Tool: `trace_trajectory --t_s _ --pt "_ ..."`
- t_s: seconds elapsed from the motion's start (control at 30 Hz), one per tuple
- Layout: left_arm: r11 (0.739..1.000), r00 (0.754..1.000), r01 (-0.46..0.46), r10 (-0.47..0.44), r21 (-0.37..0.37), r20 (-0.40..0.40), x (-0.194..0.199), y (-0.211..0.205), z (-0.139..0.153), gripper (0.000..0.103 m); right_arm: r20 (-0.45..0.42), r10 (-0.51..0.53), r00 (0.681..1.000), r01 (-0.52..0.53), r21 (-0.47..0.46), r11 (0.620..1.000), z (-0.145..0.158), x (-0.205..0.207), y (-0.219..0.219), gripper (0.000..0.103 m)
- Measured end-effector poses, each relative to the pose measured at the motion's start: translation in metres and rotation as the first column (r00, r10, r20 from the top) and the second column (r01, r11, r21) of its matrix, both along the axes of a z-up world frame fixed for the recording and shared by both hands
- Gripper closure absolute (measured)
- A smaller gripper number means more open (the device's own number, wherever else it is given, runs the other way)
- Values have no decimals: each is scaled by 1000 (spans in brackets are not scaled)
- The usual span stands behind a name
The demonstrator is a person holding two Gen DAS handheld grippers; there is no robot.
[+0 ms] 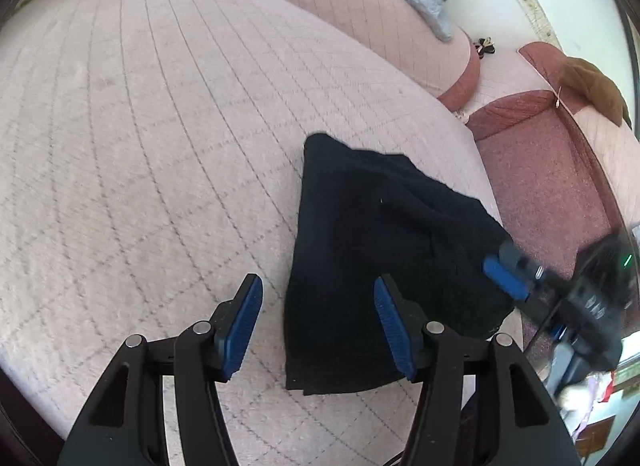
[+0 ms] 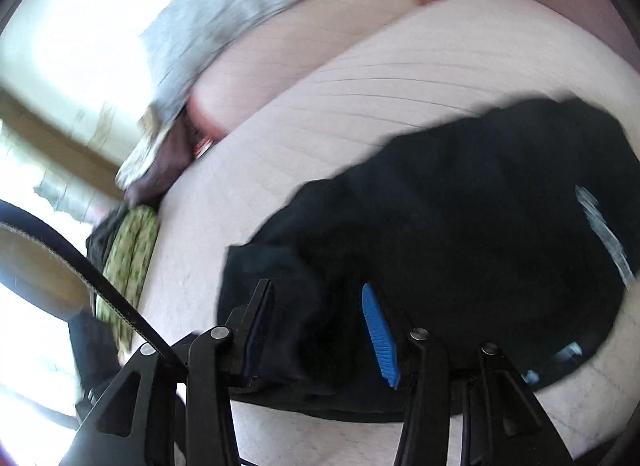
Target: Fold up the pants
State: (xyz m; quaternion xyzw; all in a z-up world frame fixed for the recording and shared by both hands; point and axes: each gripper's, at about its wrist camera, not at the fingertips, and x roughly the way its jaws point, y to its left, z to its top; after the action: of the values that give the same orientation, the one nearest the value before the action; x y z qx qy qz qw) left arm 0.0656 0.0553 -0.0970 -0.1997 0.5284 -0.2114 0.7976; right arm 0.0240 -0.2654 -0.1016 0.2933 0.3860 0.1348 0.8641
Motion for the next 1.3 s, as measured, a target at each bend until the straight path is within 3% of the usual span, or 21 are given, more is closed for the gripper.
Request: trace_trajectory --t_s 0.07,0.1,0.17,0.23,0.3,0.33,0.4,0.47,0.5,0.53,0.7,0.83,1.1,1.2,1.3 --pt "1000 1000 25 -25 -2 -8 -5 -8 -5 46 8 93 996 -93 -62 994 17 20 25 46" --pt "999 999 34 -34 4 -2 -9 -15 -7 46 7 145 989 -144 -100 985 25 32 40 38" --pt "999 999 22 -24 43 38 -16 -23 -5 46 -3 233 972 -229 -207 951 37 60 76 35" --pt "999 999 16 -18 36 42 -18 -28 -6 46 -53 314 948 -316 -265 911 36 86 107 33" --pt "998 999 -1 -2 61 53 -19 -30 -8 61 -126 366 922 -387 -299 872 26 114 137 33" --pt "996 998 -5 0 88 60 -19 -32 -9 75 -166 382 909 -416 -323 850 18 127 151 33" --pt "994 997 0 -8 107 75 -20 -31 -11 82 -225 389 893 -449 -393 802 1 143 172 34" --pt "994 997 4 -12 108 73 -20 -28 -11 88 -311 382 870 -490 -472 733 -21 155 193 69" --pt "996 998 5 -11 89 66 -19 -26 -12 89 -328 356 875 -482 -526 701 -26 157 199 83" --pt "997 998 4 -9 77 62 -19 -23 -12 90 -322 358 877 -480 -536 694 -25 156 200 86" --pt "999 999 2 -4 46 54 -17 -13 -10 92 -296 323 899 -435 -510 742 -11 152 194 91" --pt "999 999 -37 37 0 37 -13 11 -8 93 -281 322 904 -425 -523 738 2 155 210 91" --pt "989 989 -148 148 5 10 -4 63 -11 90 -276 371 887 -462 -490 739 5 176 269 91" --pt "987 987 -159 159 -37 -20 -8 77 -14 87 -303 355 884 -464 -484 742 -12 186 284 80" --pt "985 985 -172 172 -31 8 -22 93 -1 81 -255 359 898 -437 -415 798 -5 186 275 69"
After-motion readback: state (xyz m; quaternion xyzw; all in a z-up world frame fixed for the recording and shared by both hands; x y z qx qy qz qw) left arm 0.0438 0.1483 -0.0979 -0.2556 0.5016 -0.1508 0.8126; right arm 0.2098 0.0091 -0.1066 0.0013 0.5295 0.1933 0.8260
